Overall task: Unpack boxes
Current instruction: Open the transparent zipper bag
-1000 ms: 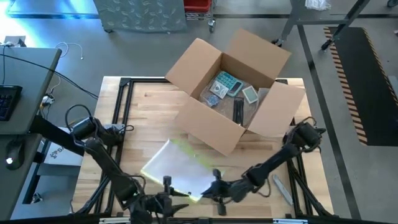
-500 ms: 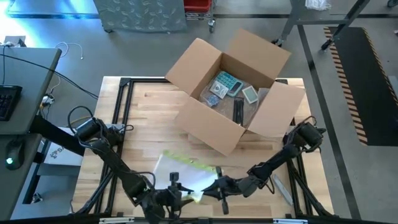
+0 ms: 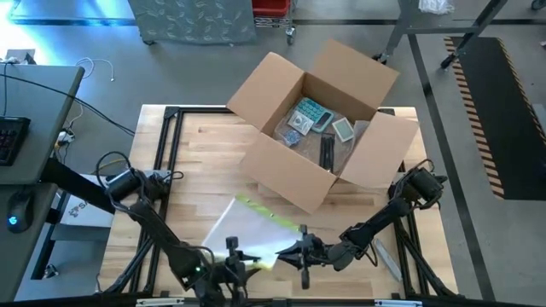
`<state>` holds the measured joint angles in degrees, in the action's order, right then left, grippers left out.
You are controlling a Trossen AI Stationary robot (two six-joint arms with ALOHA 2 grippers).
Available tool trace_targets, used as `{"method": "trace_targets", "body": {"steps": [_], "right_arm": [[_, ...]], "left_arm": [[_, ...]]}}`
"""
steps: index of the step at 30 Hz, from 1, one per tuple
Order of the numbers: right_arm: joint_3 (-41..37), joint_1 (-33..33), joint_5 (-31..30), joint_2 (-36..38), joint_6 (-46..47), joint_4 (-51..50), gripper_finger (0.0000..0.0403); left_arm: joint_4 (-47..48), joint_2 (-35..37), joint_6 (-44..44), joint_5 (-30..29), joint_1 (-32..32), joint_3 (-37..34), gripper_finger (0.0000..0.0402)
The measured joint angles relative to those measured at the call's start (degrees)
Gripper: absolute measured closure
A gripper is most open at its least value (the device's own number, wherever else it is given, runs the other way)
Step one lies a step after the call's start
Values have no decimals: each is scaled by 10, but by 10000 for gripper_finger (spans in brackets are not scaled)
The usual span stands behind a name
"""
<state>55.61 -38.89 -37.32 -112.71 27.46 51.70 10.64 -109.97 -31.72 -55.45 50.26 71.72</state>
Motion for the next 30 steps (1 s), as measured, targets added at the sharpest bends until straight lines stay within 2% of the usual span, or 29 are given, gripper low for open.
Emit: {"method": "trace_targets", "body": {"steps": [2, 7, 12, 17, 20, 22, 25, 27, 30], "right_arm": [[0, -3, -11, 0, -5, 0, 403], [0, -13, -33, 0, -41, 0, 403], [1, -22, -40, 0, -124, -3, 403], [6, -21, 0, 27, -166, -49, 389], [30, -17, 32, 56, -187, -129, 351], [61, -16, 73, 64, -195, -195, 320], [156, -17, 115, 64, -221, -336, 271], [230, -23, 91, 57, -251, -462, 242], [310, -30, -2, 27, -260, -613, 213]], "left_arm": [[0, -7, -27, -9, 0, 0, 305], [20, -6, -77, -7, 7, 7, 385], [155, -6, -149, 7, 7, 61, 385], [310, -4, -193, 86, -14, 130, 392], [347, -6, -194, 117, -24, 152, 392], [357, -6, -184, 134, -31, 169, 391], [358, -4, -176, 144, -42, 179, 391], [361, -6, -171, 145, -47, 182, 390], [353, -5, -167, 149, -49, 186, 390]]}}
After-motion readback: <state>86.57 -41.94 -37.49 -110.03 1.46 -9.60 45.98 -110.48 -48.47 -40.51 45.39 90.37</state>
